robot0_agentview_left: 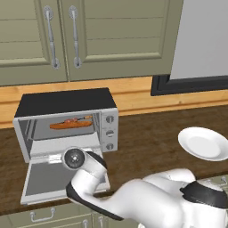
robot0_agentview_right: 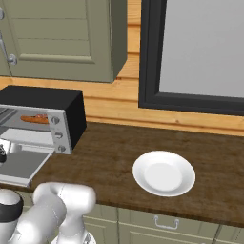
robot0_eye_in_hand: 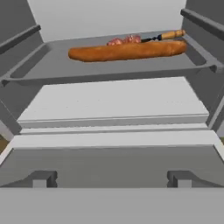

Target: Pick up the kebab skewer and baguette bread, and place them inside the toaster oven. Close the toaster oven door and start by setting the timer.

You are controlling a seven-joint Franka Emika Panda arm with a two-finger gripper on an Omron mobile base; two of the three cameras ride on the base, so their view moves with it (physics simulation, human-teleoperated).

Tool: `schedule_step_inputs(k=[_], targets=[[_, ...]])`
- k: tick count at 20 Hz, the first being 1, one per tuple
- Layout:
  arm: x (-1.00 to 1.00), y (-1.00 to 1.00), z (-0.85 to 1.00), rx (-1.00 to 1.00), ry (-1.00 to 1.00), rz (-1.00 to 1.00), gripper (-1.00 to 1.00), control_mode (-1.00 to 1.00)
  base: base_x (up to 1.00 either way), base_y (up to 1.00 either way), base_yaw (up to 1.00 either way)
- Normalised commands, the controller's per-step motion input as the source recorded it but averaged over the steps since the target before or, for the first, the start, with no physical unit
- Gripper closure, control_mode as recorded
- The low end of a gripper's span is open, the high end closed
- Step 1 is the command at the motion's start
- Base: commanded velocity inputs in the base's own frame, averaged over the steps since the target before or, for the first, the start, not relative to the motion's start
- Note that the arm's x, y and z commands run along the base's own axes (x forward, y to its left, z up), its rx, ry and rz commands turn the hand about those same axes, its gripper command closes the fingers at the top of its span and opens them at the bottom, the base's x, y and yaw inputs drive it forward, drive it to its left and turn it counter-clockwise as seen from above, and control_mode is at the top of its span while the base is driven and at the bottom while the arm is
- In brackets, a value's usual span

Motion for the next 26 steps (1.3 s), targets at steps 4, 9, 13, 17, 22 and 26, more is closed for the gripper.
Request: schedule_step_inputs(k=[4,9,13,17,22,26], targets=[[-1.0,0.0,0.18,0.0,0.16,0.0,-1.0,-1.0,0.0,0.0,0.0],[-1.0,0.13,0.08,0.0,0.11,0.0,-1.0,-1.0,0.0,0.0,0.0],[-1.0,0.26,0.15,0.0,0.11,0.0,-1.0,-1.0,0.0,0.0,0.0],[-0.89,0.42,0.18,0.0,0.1,0.0,-1.0,-1.0,0.0,0.0,0.0],[-0.42,0.42,0.0,0.0,0.14,0.01,-1.0,-1.0,0.0,0.0,0.0],[-0.19,0.19,-0.15,0.0,0.02,0.01,-1.0,-1.0,0.0,0.0,0.0]])
